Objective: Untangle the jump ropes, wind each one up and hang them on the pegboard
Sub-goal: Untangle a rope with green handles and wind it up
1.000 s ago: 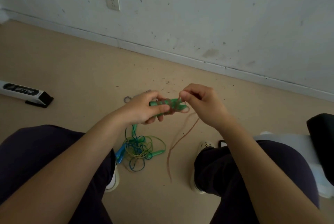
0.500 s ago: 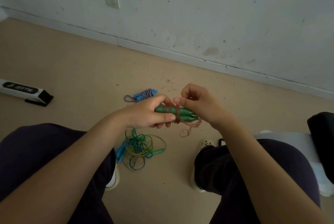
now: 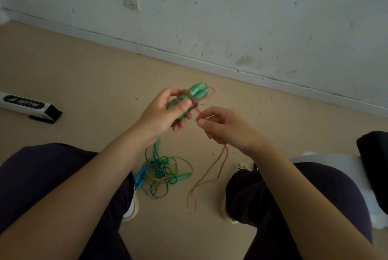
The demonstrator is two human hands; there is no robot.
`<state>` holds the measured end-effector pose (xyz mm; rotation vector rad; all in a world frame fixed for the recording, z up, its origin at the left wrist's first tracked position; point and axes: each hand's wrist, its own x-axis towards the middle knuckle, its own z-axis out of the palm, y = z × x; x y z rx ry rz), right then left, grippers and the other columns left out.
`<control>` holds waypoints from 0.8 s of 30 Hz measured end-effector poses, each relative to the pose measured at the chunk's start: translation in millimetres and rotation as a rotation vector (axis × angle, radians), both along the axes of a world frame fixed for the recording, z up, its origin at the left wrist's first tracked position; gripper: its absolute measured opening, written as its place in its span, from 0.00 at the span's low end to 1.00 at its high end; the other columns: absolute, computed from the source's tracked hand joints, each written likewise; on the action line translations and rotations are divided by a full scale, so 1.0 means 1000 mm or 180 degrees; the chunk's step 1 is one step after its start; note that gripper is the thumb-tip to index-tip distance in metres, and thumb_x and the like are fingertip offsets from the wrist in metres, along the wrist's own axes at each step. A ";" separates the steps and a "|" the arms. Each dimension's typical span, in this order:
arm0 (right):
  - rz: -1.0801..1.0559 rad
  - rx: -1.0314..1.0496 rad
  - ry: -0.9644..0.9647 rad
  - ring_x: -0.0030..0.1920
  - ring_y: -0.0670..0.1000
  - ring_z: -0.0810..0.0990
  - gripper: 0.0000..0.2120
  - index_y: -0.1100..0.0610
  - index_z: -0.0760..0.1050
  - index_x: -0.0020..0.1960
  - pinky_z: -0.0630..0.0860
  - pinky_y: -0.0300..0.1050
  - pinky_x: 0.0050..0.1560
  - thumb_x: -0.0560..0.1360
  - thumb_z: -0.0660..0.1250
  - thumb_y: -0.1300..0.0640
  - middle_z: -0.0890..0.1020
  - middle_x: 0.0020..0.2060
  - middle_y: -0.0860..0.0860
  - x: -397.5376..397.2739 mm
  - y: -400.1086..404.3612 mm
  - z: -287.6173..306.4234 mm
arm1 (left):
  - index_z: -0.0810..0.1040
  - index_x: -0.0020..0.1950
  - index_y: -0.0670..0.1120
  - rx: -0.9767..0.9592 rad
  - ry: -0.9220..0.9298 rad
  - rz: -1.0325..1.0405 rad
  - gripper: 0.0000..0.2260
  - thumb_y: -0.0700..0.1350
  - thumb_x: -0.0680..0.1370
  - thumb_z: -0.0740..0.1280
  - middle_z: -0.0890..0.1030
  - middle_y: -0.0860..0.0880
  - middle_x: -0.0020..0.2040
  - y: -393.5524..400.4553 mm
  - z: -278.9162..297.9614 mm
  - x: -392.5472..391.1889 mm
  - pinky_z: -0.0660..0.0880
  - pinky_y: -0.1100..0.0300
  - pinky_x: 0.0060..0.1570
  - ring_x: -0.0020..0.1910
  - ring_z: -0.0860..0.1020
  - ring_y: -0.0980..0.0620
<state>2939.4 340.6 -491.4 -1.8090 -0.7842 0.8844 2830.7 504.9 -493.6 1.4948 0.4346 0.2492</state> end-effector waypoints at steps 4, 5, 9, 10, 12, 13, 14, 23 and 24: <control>0.0285 -0.0209 -0.0507 0.27 0.43 0.68 0.08 0.55 0.80 0.50 0.68 0.35 0.32 0.81 0.64 0.54 0.72 0.25 0.45 -0.012 0.004 -0.004 | 0.72 0.57 0.52 0.0187 0.0082 0.0502 0.06 0.48 0.82 0.65 0.82 0.50 0.37 0.007 -0.001 0.002 0.67 0.65 0.24 0.25 0.73 0.58; 0.0320 -0.0198 -0.0555 0.27 0.43 0.68 0.08 0.55 0.80 0.48 0.68 0.35 0.33 0.81 0.64 0.54 0.72 0.25 0.45 -0.015 0.006 -0.002 | 0.72 0.58 0.51 0.0344 0.0178 0.0551 0.07 0.49 0.82 0.65 0.82 0.49 0.37 0.007 -0.003 0.002 0.67 0.66 0.23 0.24 0.73 0.59; 0.0252 0.0050 -0.1231 0.29 0.41 0.70 0.08 0.56 0.78 0.42 0.66 0.31 0.33 0.80 0.66 0.56 0.73 0.26 0.41 -0.014 0.006 0.007 | 0.74 0.59 0.50 0.0688 0.0662 0.0156 0.10 0.50 0.80 0.68 0.83 0.48 0.36 0.006 -0.007 0.002 0.68 0.63 0.25 0.25 0.72 0.56; 0.0198 0.0151 -0.1444 0.30 0.41 0.71 0.07 0.55 0.78 0.42 0.67 0.32 0.34 0.79 0.67 0.57 0.74 0.29 0.41 -0.012 0.005 0.008 | 0.76 0.58 0.51 0.0707 0.0762 -0.0032 0.09 0.50 0.79 0.69 0.84 0.49 0.35 0.007 -0.006 0.002 0.68 0.63 0.25 0.25 0.73 0.56; 0.0045 0.0352 -0.1713 0.33 0.42 0.71 0.06 0.53 0.78 0.42 0.68 0.34 0.36 0.78 0.69 0.58 0.75 0.33 0.44 -0.003 0.003 0.008 | 0.79 0.59 0.52 0.0611 0.0862 -0.0396 0.11 0.50 0.78 0.71 0.84 0.49 0.35 0.008 -0.005 0.000 0.67 0.64 0.24 0.26 0.73 0.56; -0.0014 0.0420 -0.1789 0.34 0.43 0.72 0.06 0.52 0.77 0.42 0.69 0.35 0.37 0.77 0.70 0.59 0.76 0.34 0.44 0.001 0.002 0.008 | 0.80 0.61 0.51 0.0509 0.0870 -0.0594 0.12 0.49 0.77 0.72 0.84 0.48 0.36 0.009 -0.005 0.000 0.66 0.65 0.24 0.27 0.72 0.55; -0.0027 0.0477 -0.1840 0.35 0.44 0.72 0.06 0.52 0.77 0.42 0.69 0.34 0.38 0.76 0.70 0.59 0.76 0.35 0.44 0.004 0.001 0.008 | 0.80 0.62 0.51 0.0406 0.0864 -0.0790 0.14 0.49 0.77 0.72 0.84 0.47 0.36 0.008 -0.006 -0.001 0.65 0.65 0.24 0.27 0.72 0.55; -0.0150 0.0329 -0.1085 0.36 0.51 0.78 0.05 0.52 0.79 0.42 0.77 0.51 0.39 0.76 0.70 0.55 0.81 0.37 0.56 0.009 -0.001 0.002 | 0.79 0.65 0.52 0.0214 0.0596 -0.1639 0.17 0.49 0.76 0.69 0.82 0.46 0.38 0.002 0.000 -0.006 0.65 0.64 0.27 0.29 0.72 0.54; -0.0180 0.0281 -0.1053 0.36 0.50 0.77 0.05 0.54 0.78 0.42 0.77 0.50 0.38 0.76 0.71 0.55 0.81 0.38 0.58 0.008 -0.001 0.002 | 0.79 0.64 0.52 0.0291 0.0594 -0.1655 0.15 0.48 0.77 0.69 0.83 0.47 0.39 0.002 0.000 -0.006 0.66 0.64 0.28 0.30 0.73 0.54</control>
